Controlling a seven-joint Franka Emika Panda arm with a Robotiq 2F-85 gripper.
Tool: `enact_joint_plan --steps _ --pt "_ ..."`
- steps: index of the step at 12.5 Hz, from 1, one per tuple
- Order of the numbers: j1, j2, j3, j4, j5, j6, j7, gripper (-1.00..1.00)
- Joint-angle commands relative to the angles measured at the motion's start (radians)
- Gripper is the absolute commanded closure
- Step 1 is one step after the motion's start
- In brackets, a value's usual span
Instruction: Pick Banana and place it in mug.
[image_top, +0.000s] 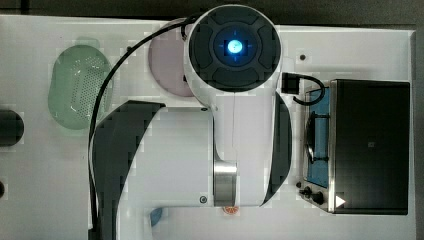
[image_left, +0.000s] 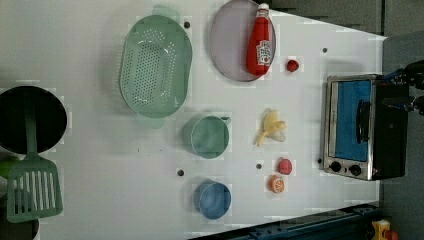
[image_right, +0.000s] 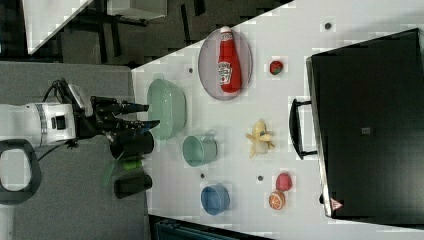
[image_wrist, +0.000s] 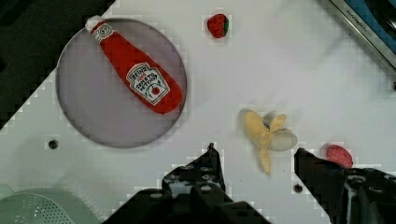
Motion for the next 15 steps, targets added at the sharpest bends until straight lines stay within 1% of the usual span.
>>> enact_joint_plan --steps 1,3,5,8,12,13,15 --pt "-0.053 -0.375 -0.047 -0.254 0.004 -0.172 -0.078 -0.54" --pt "-0.052 -0.370 -0.046 -0.290 0.004 -0.168 -0.083 -0.97" --pt "-0.049 -0.350 -0.042 -0.362 0.005 -0.121 -0.106 -1.00" --pt "-0.047 -0.290 -0.028 -0.486 0.005 0.076 -0.191 -1.00" --pt "-0.047 -0.147 -0.018 -0.621 0.005 0.403 -0.420 -1.00" --pt "-0.047 -0.096 -0.018 -0.643 0.004 0.487 -0.522 -1.00" --pt "-0.047 -0.013 -0.016 -0.659 0.004 0.597 -0.667 -1.00"
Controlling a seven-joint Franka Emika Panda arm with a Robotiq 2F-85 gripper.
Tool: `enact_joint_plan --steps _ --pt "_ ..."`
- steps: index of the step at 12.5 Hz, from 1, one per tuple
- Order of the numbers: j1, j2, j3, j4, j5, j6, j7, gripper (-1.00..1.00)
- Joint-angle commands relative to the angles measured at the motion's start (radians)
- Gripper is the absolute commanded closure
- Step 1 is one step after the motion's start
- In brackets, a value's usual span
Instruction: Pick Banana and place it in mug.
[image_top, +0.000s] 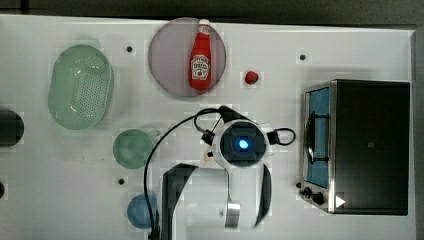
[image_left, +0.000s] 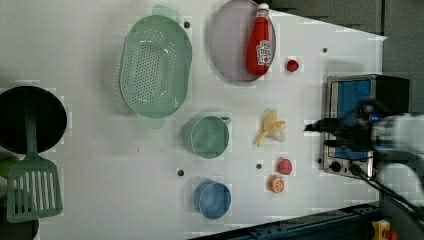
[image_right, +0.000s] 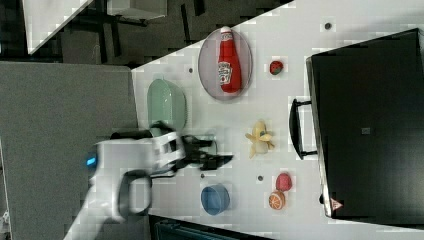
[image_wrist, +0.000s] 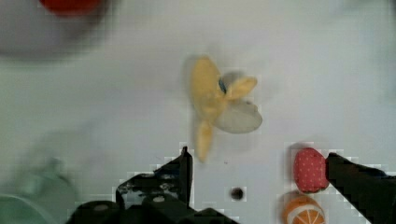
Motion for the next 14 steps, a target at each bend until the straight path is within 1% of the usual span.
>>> enact_joint_plan --steps 1,3,5,7,10,11,14 --pt "-0.002 0.050 0.006 -0.021 0.002 0.120 -0.298 -1.00" --pt "-0.002 0.135 0.012 -0.021 0.002 0.182 -0.339 -1.00" --pt "-0.002 0.220 0.018 -0.021 0.002 0.247 -0.339 -1.00" --pt "-0.003 0.302 0.018 -0.021 0.002 0.353 -0.339 -1.00" --pt "-0.003 0.375 0.025 -0.020 0.002 0.427 -0.339 -1.00" --pt "-0.003 0.390 0.024 -0.020 0.002 0.437 -0.339 -0.91" --pt "-0.003 0.399 0.026 -0.018 0.002 0.452 -0.339 -0.17"
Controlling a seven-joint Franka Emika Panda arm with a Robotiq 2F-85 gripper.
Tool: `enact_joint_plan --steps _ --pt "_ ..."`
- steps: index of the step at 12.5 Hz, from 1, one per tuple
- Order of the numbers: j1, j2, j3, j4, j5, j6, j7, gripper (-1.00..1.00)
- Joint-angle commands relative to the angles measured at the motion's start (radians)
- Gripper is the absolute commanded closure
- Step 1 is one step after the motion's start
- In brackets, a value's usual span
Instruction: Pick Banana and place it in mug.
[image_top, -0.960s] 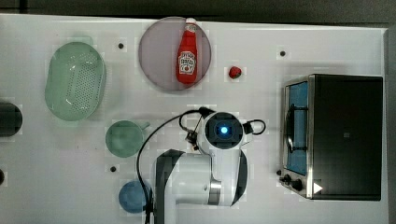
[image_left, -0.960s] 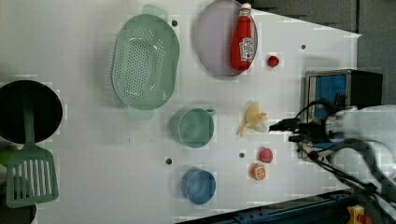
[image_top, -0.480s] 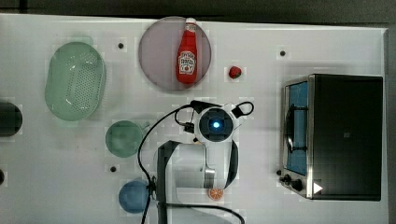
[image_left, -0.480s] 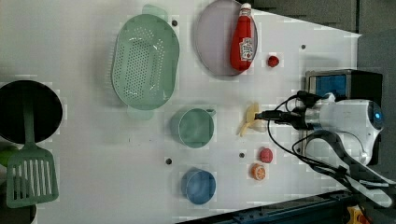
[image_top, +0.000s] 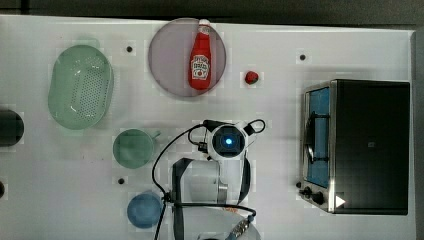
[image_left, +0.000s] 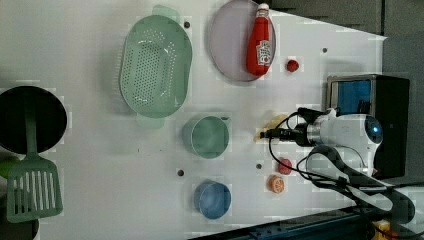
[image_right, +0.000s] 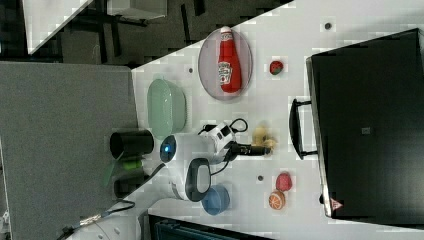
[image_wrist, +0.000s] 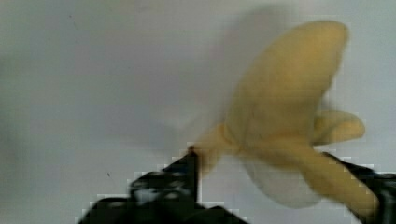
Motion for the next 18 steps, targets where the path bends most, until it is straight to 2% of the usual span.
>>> enact_joint_plan --steps 1,3,6,8,14,18 --pt "-0.005 -0.010 0.012 0.020 0.005 0.019 -0.039 0.06" --pt "-0.005 -0.024 0.012 0.026 0.005 0.016 -0.039 0.48" --pt "-0.008 -0.090 0.007 0.023 0.005 0.002 -0.039 0.49" --pt "-0.010 -0.193 -0.003 0.030 0.005 -0.062 -0.039 0.49" --pt "-0.010 -0.516 -0.012 0.148 0.005 -0.554 -0.034 0.49" --pt "-0.002 -0.641 0.032 0.235 0.006 -0.719 -0.029 0.49"
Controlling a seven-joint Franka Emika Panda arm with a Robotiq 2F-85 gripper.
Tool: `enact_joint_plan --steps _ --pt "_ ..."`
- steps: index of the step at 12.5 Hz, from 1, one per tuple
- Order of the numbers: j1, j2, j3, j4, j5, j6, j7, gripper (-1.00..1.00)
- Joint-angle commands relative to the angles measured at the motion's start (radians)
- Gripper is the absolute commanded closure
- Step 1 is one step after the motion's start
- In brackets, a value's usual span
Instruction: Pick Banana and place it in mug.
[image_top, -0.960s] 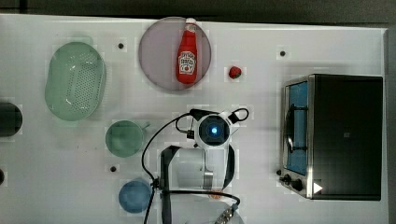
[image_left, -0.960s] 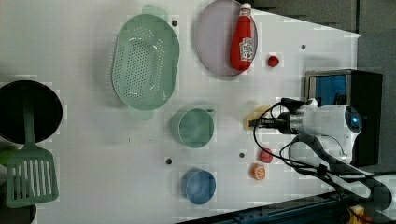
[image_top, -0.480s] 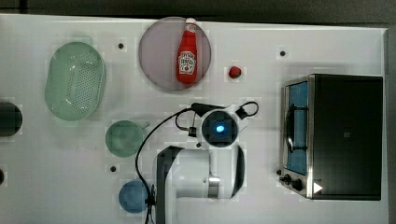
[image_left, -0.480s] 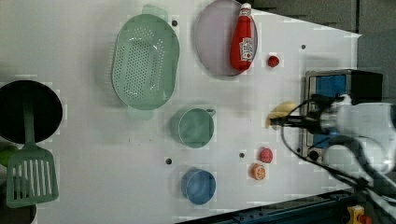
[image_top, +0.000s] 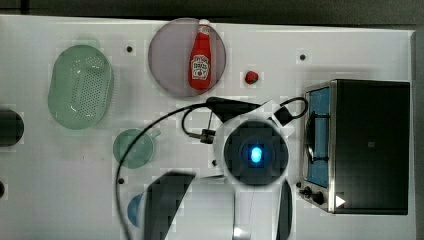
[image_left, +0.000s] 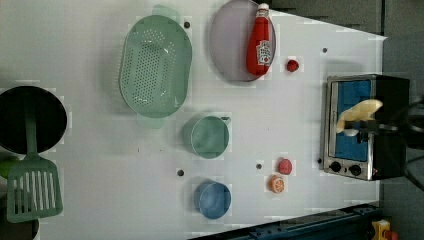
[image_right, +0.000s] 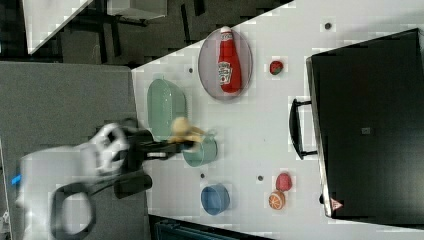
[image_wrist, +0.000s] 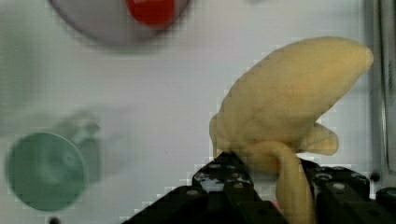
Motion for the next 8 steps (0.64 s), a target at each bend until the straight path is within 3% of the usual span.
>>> enact_joint_plan --steps 1,8 --pt "0.024 -0.043 0.036 0.021 0.004 -0.083 -0.005 0.49" --pt "0.051 -0.018 0.273 0.026 0.122 -0.165 0.444 0.49"
